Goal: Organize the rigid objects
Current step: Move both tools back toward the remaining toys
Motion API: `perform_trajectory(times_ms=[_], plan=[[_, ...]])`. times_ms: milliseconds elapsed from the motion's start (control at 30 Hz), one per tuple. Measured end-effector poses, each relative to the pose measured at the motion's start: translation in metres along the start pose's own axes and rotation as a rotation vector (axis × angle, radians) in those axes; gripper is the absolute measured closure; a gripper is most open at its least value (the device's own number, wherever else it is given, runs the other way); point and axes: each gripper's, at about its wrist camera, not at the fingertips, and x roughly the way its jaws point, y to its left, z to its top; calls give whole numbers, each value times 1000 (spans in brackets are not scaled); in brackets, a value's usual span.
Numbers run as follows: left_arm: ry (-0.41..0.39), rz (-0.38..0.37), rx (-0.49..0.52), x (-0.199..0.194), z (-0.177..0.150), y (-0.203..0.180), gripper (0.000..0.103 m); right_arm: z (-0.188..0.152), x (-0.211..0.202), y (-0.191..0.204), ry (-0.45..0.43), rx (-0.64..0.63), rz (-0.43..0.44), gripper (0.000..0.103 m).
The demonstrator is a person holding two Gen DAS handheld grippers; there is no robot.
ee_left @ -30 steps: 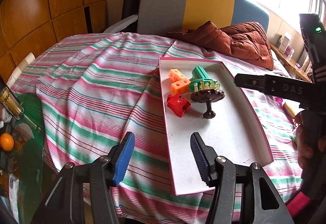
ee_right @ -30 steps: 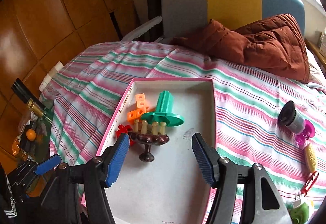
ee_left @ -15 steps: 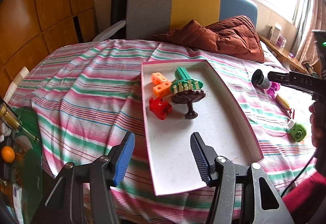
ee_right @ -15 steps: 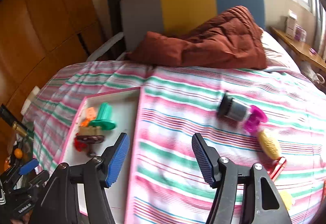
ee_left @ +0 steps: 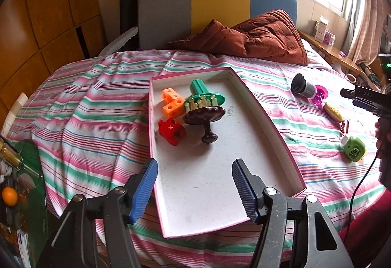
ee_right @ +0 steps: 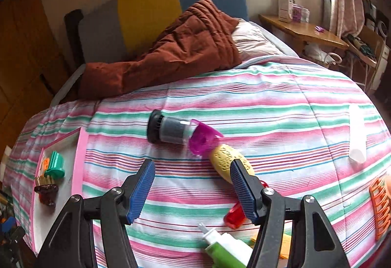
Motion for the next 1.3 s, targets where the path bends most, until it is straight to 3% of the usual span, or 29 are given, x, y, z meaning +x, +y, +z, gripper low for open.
perform_trajectory(times_ms=[267,567,767,900,1100,1300], plan=[[7,-25,40,5,5,-18,39,3,-3,-42,-2,206,-4,38],[16,-107,95,14,25,-56,39,-1,-2,-79,18,400,-6,38],[32,-163,163,27,41,-93,39,-2,-2,-90,23,461,6,38],[45,-192,192,41,57,-118,22,-2,0,-88,36,455,15,38],[52,-215,225,68,88,-151,13,-2,1,-88,44,462,36,38],[63,-229,300,100,113,-190,12,-2,2,-90,52,485,66,38]])
